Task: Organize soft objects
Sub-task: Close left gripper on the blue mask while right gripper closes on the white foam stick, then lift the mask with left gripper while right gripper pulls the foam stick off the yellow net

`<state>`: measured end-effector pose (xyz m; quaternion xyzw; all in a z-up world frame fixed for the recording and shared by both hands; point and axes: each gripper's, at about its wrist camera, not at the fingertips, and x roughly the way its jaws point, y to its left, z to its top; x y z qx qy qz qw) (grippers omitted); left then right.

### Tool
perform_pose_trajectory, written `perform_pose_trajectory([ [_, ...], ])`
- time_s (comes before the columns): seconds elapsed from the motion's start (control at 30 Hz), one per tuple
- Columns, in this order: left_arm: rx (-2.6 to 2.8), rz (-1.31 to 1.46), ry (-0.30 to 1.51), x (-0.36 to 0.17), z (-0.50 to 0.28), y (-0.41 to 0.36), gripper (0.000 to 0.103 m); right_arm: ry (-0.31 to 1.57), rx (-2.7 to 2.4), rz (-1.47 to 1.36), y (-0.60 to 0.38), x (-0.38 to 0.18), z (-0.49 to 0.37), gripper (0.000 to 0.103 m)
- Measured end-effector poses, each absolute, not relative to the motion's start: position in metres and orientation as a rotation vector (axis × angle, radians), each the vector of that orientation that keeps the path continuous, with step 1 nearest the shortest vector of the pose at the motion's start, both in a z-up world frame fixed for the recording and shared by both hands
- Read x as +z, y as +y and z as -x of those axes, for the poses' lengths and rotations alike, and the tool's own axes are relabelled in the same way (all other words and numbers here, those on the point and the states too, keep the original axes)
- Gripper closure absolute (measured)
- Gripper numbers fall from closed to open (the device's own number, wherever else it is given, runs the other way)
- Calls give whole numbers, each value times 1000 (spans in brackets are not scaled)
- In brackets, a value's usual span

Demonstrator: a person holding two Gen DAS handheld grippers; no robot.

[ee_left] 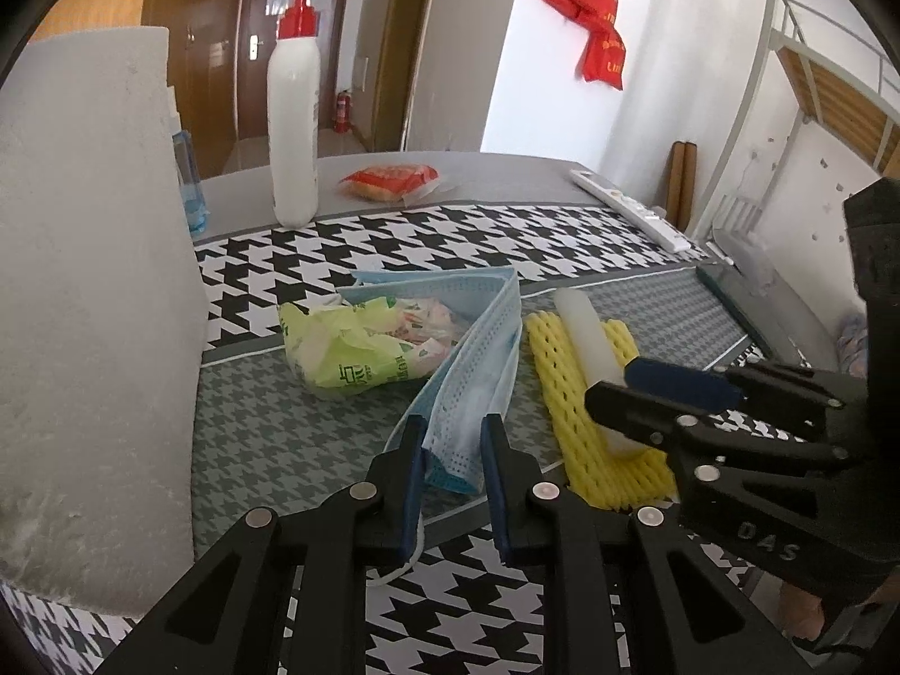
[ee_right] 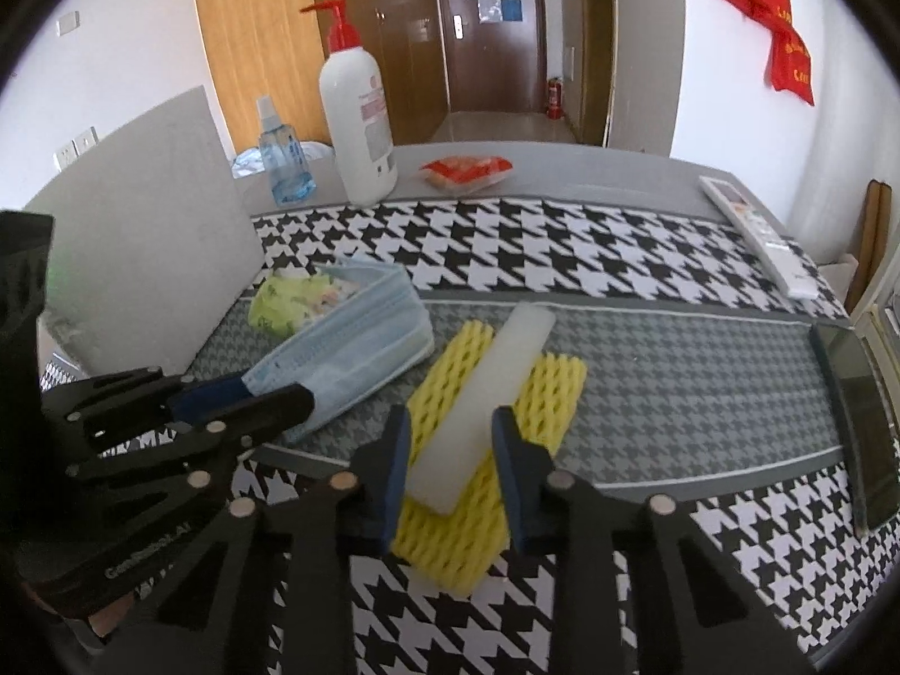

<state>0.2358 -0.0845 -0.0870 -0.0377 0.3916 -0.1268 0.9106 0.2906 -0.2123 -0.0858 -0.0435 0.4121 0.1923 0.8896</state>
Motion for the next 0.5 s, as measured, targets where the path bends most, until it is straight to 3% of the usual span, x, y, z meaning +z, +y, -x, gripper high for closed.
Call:
perform_pose_trajectory([
  [0.5,-293,50,776,-83,-229,-92,82,889,384,81,-218,-93,-295,69],
])
